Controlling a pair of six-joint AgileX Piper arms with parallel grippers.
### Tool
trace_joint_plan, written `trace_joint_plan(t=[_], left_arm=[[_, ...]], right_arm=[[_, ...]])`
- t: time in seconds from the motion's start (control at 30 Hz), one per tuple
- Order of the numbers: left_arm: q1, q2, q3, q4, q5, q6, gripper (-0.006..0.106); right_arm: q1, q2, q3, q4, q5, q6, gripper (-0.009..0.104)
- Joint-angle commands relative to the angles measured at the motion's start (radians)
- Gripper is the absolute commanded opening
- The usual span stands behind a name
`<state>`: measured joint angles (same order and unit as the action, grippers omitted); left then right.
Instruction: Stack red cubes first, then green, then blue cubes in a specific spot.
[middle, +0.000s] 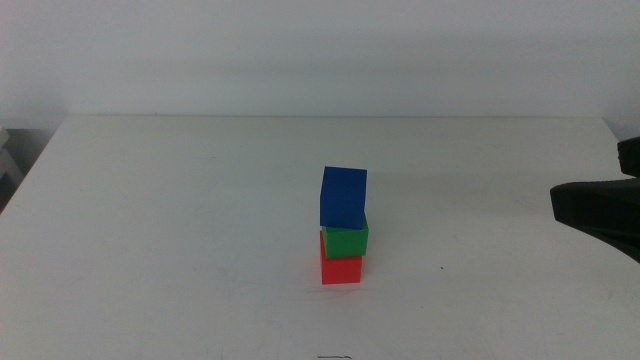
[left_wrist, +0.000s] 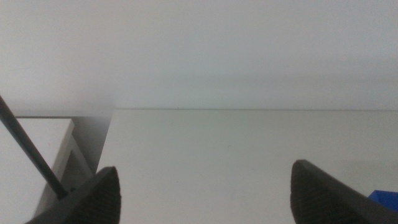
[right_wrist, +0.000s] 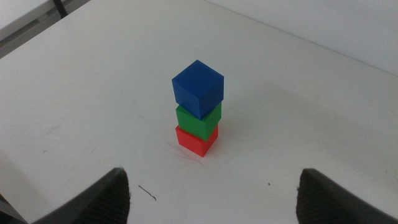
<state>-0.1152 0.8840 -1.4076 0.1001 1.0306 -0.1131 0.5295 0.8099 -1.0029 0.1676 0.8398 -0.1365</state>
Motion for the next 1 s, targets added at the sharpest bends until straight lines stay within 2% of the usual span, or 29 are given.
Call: trace_joint_plan(t=[0.0, 0.13, 0.23, 0.37, 0.53, 0.77, 0.97], left_arm=[[0.001, -0.001, -0.021, 0.010, -0.080, -0.005, 0.094], [0.001, -0.003, 0.001, 0.009, -0.081, -0.005, 0.094], [0.001, -0.043, 0.068, 0.010, -0.094, -0.005, 0.094], [0.001, -0.150, 0.240, 0.009, -0.175, -0.005, 0.094], [0.001, -0.318, 0.537, -0.022, -0.419, -0.005, 0.094], [0.001, -0.483, 0.891, -0.181, -0.780, -0.005, 0.094], [0.001, -0.574, 1.148, -0.188, -0.994, -0.005, 0.094]], right_arm=[[-0.007, -0.005, -0.024, 0.002, -0.069, -0.015, 0.073], [-0.007, -0.005, -0.021, -0.003, -0.069, -0.015, 0.073], [-0.012, -0.010, -0.002, -0.087, -0.096, -0.015, 0.073], [-0.100, -0.059, 0.088, -0.185, -0.228, -0.015, 0.073], [-0.237, -0.158, 0.243, -0.193, -0.380, -0.015, 0.073], [-0.369, -0.375, 0.498, -0.207, -0.499, -0.015, 0.073], [-0.457, -0.567, 0.731, -0.201, -0.500, -0.015, 0.073]])
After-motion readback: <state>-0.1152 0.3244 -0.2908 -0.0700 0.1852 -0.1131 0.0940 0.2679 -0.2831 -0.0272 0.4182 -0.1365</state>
